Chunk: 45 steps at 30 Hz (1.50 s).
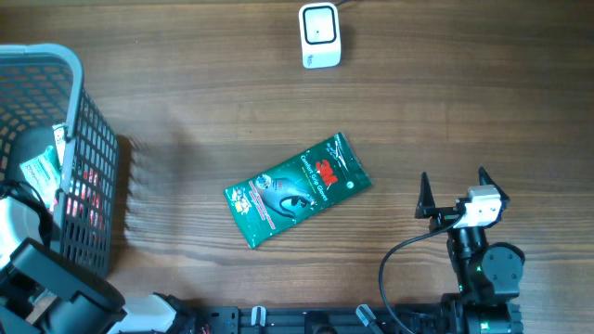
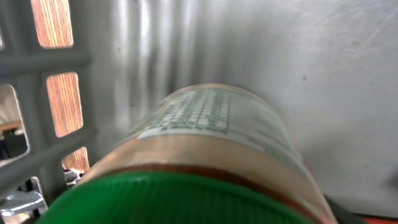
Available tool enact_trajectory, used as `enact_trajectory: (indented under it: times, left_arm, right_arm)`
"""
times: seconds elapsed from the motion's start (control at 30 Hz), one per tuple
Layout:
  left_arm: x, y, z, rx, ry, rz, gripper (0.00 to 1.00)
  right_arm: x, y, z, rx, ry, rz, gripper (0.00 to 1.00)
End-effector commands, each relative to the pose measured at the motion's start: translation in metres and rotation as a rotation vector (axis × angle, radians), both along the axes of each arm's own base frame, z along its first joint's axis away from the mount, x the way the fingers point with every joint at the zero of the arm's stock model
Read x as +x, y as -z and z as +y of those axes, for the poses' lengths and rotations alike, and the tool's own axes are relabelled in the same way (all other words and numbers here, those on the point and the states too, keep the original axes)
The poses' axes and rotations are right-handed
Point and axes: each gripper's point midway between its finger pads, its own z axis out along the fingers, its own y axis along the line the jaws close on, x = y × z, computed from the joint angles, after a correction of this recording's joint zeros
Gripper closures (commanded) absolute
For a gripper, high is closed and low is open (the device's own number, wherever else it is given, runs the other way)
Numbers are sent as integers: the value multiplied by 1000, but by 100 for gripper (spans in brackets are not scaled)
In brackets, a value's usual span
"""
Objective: Scan the item barcode
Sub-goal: 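Reach the left gripper into the basket and grasp the green-lid jar, then carry the green-lid jar with left gripper and set it right of the pack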
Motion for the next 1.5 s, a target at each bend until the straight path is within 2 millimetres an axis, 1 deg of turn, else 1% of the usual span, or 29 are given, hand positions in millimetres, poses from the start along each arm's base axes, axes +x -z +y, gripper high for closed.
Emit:
enact_trajectory:
  times: [0.0, 0.1, 0.2, 0.27, 0.33, 0.37, 0.43, 0.47, 0.5, 0.53, 0.57, 0.63, 0.7, 0.73, 0.77, 0.83, 0.87, 0.9, 0.93, 1.0, 1.07, 1.1, 1.17, 1.23, 1.3, 1.33, 1.37, 1.43, 1.47]
  left_arm:
    - [-8, 0, 4, -2, -2, 69, 37]
    - [0, -20, 19, 36, -1, 62, 44]
    - [11, -42, 32, 69, -3, 35, 44]
    - [20, -64, 44, 99, 10, 9, 43]
    - [32, -105, 57, 146, 11, -30, 43]
    - [35, -121, 61, 165, 11, -45, 43]
    - [43, -163, 66, 203, 10, -97, 43]
    - [46, -179, 66, 214, 10, -125, 43]
    - [51, -214, 61, 235, 11, -199, 43]
    - [54, -227, 57, 243, 16, -236, 43]
    - [61, -246, 51, 258, 36, -298, 43]
    - [75, -276, 34, 281, 83, -410, 42]
    - [97, -301, 4, 275, 168, -549, 42]
    - [109, -311, -18, 262, 226, -614, 42]
    - [120, -317, -36, 244, 289, -653, 42]
    - [143, -321, -76, 200, 410, -697, 43]
    - [157, -322, -102, 170, 487, -715, 43]
    - [166, -322, -120, 148, 538, -727, 43]
    - [179, -321, -146, 124, 613, -739, 43]
    - [198, -315, -194, 90, 722, -736, 43]
    - [210, -303, -237, 59, 818, -707, 43]
    - [218, -292, -266, 41, 870, -685, 42]
    - [231, -276, -309, 0, 975, -675, 42]
    - [244, -253, -360, -42, 1086, -655, 41]
    - [252, -218, -412, -81, 1189, -609, 40]
    - [253, -202, -431, -95, 1227, -588, 39]
    - [253, -183, -452, -109, 1267, -557, 39]
    - [247, -156, -483, -162, 1319, -516, 39]
    - [239, -132, -512, -232, 1361, -484, 39]
  right_arm:
    - [0, -2, 2, -9, -10, -9, 0]
    - [0, -2, 2, -9, -10, -9, 0]
    - [0, -2, 2, -9, -10, -9, 0]
    - [0, -2, 2, -9, -10, -9, 0]
    - [0, -2, 2, -9, -10, -9, 0]
    - [0, -2, 2, -8, -10, -9, 0]
    - [0, -2, 2, -9, -10, -9, 0]
    - [0, -2, 2, -9, -10, -9, 0]
    - [0, -2, 2, -9, -10, -9, 0]
    - [0, -2, 2, -9, -10, -9, 0]
    - [0, -2, 2, -9, -10, -9, 0]
    - [0, -2, 2, -9, -10, -9, 0]
    - [0, -2, 2, -9, -10, -9, 0]
    - [0, -2, 2, -8, -10, -9, 0]
    - [0, -2, 2, -9, -10, -9, 0]
    - [0, -2, 2, -9, -10, -9, 0]
    - [0, -2, 2, -9, -10, -9, 0]
    - [0, -2, 2, -8, -10, -9, 0]
    - [0, -2, 2, -9, -10, -9, 0]
    - [0, -2, 2, -8, -10, -9, 0]
    - [0, -2, 2, -9, -10, -9, 0]
    - [0, -2, 2, -9, -10, -9, 0]
    - [0, -2, 2, -9, -10, -9, 0]
    - [0, -2, 2, -8, -10, -9, 0]
    - [0, -2, 2, -9, -10, -9, 0]
    - [0, -2, 2, -8, -10, -9, 0]
    - [0, -2, 2, -9, -10, -9, 0]
    - [0, -2, 2, -9, -10, -9, 0]
    - [0, -2, 2, -8, -10, -9, 0]
